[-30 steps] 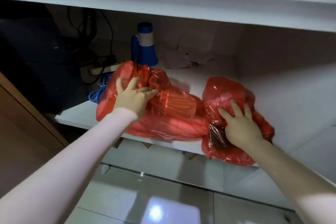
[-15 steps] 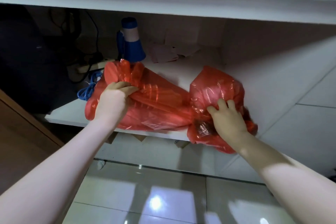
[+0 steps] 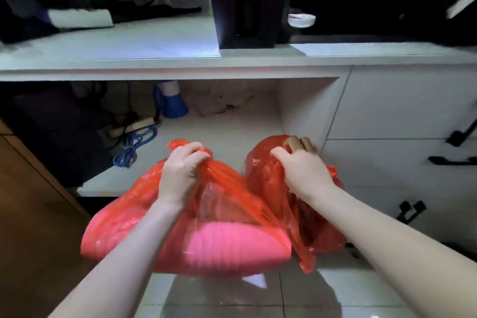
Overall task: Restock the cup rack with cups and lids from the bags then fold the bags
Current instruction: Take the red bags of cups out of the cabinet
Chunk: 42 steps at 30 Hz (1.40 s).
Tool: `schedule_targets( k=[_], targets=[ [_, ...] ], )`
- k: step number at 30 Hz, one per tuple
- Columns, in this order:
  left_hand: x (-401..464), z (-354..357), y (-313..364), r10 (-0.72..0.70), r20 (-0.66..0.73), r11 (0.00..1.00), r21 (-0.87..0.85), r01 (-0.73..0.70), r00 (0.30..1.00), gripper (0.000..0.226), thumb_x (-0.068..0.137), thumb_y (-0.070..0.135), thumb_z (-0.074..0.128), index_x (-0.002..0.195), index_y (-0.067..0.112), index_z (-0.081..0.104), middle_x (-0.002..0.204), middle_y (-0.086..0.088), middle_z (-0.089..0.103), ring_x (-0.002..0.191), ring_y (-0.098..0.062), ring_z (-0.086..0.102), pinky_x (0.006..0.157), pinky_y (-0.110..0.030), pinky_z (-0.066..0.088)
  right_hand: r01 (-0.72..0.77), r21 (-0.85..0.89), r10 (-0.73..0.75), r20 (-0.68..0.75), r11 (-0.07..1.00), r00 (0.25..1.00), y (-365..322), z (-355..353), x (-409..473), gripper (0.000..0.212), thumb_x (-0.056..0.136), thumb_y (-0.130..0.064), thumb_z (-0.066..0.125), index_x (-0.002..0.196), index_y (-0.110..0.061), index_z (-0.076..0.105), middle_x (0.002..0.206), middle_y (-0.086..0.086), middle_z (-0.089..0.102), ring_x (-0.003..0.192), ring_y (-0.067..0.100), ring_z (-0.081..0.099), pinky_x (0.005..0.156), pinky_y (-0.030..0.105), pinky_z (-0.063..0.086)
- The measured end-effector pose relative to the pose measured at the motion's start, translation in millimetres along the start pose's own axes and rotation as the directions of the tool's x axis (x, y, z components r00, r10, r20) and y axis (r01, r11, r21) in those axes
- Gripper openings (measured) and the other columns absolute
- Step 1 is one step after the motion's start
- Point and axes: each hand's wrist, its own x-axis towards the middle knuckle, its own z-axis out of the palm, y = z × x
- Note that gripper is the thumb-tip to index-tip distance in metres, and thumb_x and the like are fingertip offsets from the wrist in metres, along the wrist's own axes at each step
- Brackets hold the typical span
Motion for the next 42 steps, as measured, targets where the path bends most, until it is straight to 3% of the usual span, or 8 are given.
schedule_targets(
  k=[9, 12, 15, 18, 22, 28, 36, 42],
  targets=[
    [-8, -5, 156, 0.309, 0.000, 0.948, -0.079, -0.308, 0.951, 0.022, 0.071, 0.010, 0.045, 0.065, 0.008, 0.066, 0.074, -0.006, 0.067, 0.058, -0.026, 0.063, 0.050, -0.032, 0.043, -0.048, 0.017, 0.050, -0.147, 0.999, 0.988, 39, -109, -125, 0.032, 0.086, -0.003, 0.055, 0.115, -0.014, 0.066, 0.108, 0.016, 0.053, 0.100, 0.034, 0.046, 0.078, 0.045, 0.050],
    [2, 1, 211, 0.344, 0.116, 0.938, -0.005, -0.345, 0.932, 0.023, 0.071, 0.022, 0.041, 0.061, 0.014, 0.059, 0.060, -0.005, 0.058, 0.046, -0.029, 0.059, 0.035, -0.026, 0.035, -0.140, 0.010, 0.139, -0.188, 0.990, 0.972, 75, -139, -168, 0.039, 0.079, 0.006, 0.058, 0.112, -0.012, 0.068, 0.105, 0.018, 0.056, 0.096, 0.037, 0.048, 0.075, 0.046, 0.050],
    [8, 26, 260, 0.366, 0.243, 0.930, -0.058, -0.363, 0.898, 0.032, 0.070, 0.034, 0.028, 0.062, 0.014, 0.052, 0.063, -0.007, 0.061, 0.056, -0.033, 0.062, 0.043, -0.028, 0.034, -0.226, -0.003, 0.221, -0.200, 0.974, 0.955, 119, -156, -202, 0.036, 0.081, 0.005, 0.054, 0.110, -0.010, 0.069, 0.106, 0.017, 0.056, 0.098, 0.036, 0.046, 0.077, 0.049, 0.049],
    [12, 68, 308, 0.358, 0.403, 0.931, -0.083, -0.357, 0.842, 0.028, 0.070, 0.039, 0.020, 0.071, 0.020, 0.041, 0.084, -0.007, 0.065, 0.083, -0.035, 0.062, 0.057, -0.032, 0.029, -0.306, -0.020, 0.297, -0.189, 0.952, 0.936, 172, -162, -227, 0.035, 0.086, 0.000, 0.053, 0.114, -0.013, 0.067, 0.110, 0.012, 0.054, 0.104, 0.031, 0.043, 0.079, 0.050, 0.049],
    [23, 107, 381, 0.475, 0.512, 0.876, -0.201, -0.438, 0.716, 0.023, 0.074, 0.039, 0.022, 0.074, 0.021, 0.036, 0.088, -0.008, 0.065, 0.085, -0.036, 0.060, 0.059, -0.033, 0.028, -0.405, -0.045, 0.395, -0.140, 0.913, 0.908, 245, -175, -254, 0.038, 0.090, -0.004, 0.049, 0.121, -0.022, 0.062, 0.117, 0.004, 0.050, 0.109, 0.024, 0.039, 0.086, 0.044, 0.048],
    [70, 117, 517, 0.649, 0.547, 0.749, -0.336, -0.572, 0.529, 0.076, 0.070, 0.086, 0.000, 0.079, 0.026, 0.045, 0.085, -0.001, 0.067, 0.081, -0.028, 0.063, 0.059, -0.035, 0.034, -0.535, -0.006, 0.526, -0.181, 0.845, 0.831, 332, -256, -304, 0.040, 0.078, 0.011, 0.051, 0.104, -0.011, 0.071, 0.102, 0.016, 0.059, 0.094, 0.039, 0.050, 0.072, 0.051, 0.051],
    [198, 85, 728, 0.670, 0.413, 0.740, -0.431, -0.516, 0.616, 0.039, 0.073, 0.064, 0.065, 0.066, 0.027, 0.057, 0.066, 0.000, 0.068, 0.064, -0.027, 0.066, 0.054, -0.030, 0.043, -0.653, 0.015, 0.578, -0.482, 0.757, 0.658, 433, -455, -370, 0.039, 0.078, 0.008, 0.054, 0.104, -0.013, 0.072, 0.100, 0.012, 0.063, 0.091, 0.041, 0.056, 0.076, 0.046, 0.052],
    [282, 83, 851, 0.647, 0.229, 0.707, -0.536, -0.461, 0.727, 0.038, 0.071, 0.053, 0.072, 0.060, 0.022, 0.053, 0.058, 0.001, 0.060, 0.061, -0.028, 0.060, 0.054, -0.026, 0.030, -0.649, -0.116, 0.460, -0.614, 0.752, 0.642, 508, -558, -386, 0.033, 0.084, 0.001, 0.048, 0.101, -0.011, 0.074, 0.097, 0.011, 0.063, 0.089, 0.039, 0.055, 0.076, 0.044, 0.052]
  ],
)
